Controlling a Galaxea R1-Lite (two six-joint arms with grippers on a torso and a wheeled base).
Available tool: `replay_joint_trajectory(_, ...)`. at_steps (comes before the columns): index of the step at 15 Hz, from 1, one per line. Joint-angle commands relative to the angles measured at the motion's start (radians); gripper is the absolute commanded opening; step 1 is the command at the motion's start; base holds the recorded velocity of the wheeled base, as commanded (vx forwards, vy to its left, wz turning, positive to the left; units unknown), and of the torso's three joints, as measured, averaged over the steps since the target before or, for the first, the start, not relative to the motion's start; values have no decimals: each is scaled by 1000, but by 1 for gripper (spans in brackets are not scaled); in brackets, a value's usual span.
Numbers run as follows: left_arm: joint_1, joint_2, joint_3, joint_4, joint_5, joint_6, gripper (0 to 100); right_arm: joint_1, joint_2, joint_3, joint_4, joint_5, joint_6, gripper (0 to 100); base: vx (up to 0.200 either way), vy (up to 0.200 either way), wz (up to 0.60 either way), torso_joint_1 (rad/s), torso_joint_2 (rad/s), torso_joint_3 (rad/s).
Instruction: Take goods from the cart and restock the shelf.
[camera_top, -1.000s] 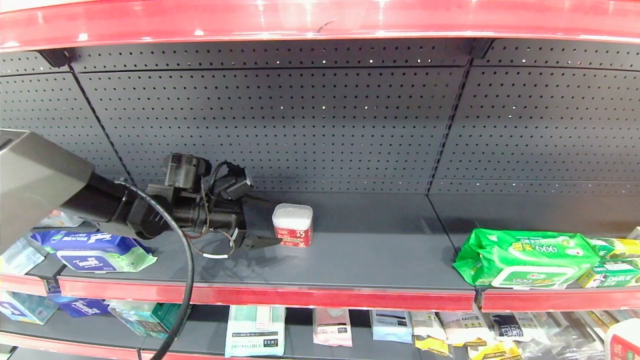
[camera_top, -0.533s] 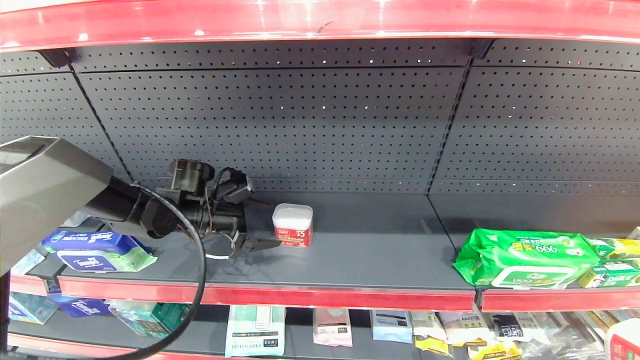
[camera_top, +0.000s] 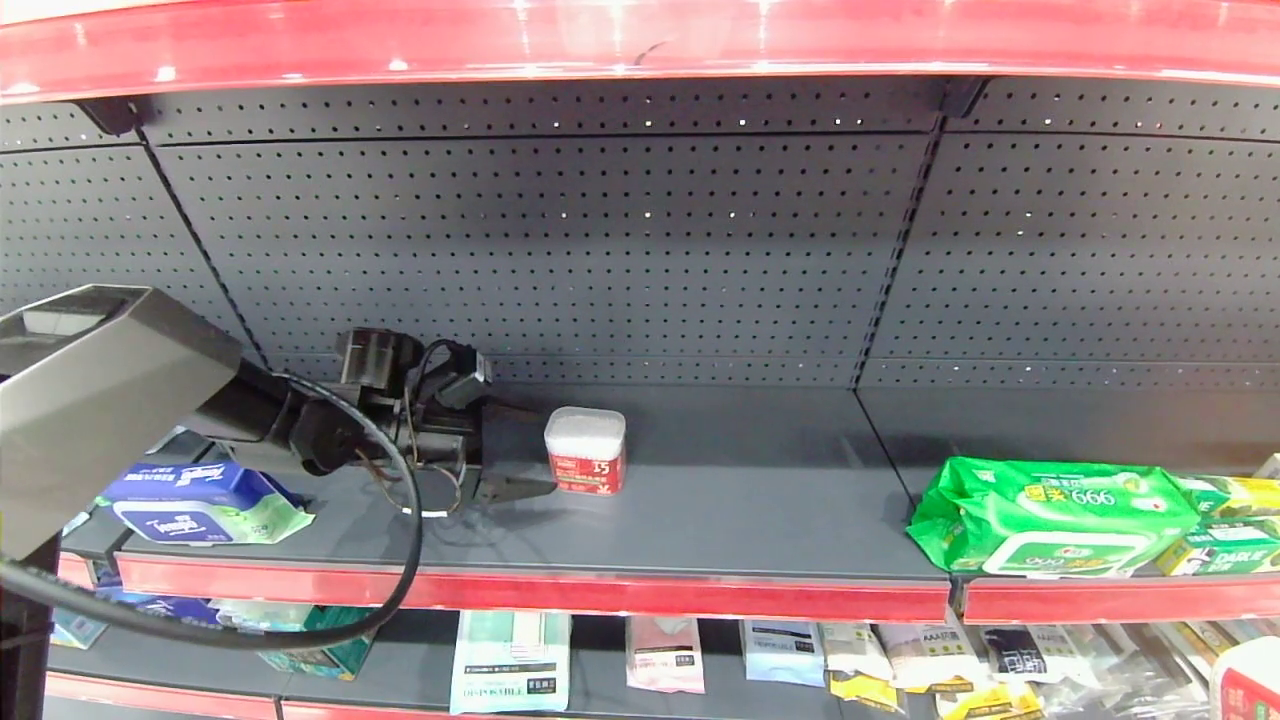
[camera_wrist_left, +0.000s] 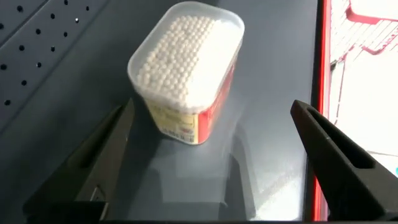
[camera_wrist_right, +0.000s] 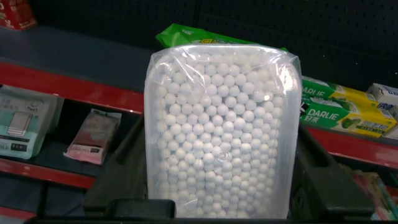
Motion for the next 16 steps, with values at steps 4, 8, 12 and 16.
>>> replay_joint_trajectory(4,5,36,-28,-6,-19,0,100,0,2,0,-1,0,-2,0,0,0,0,0,0,0)
replay_joint_trajectory(8,2,97,-101,-6,-19,0,100,0,2,0,-1,0,-2,0,0,0,0,0,0,0)
replay_joint_trajectory(12,-10,122,-116,-9,-33,0,100,0,2,0,-1,0,-5,0,0,0,0,0,0,0)
replay_joint_trajectory(16,-37,159,-176,-8,-24,-3,100,0,2,0,-1,0,-5,0,0,0,0,0,0,0)
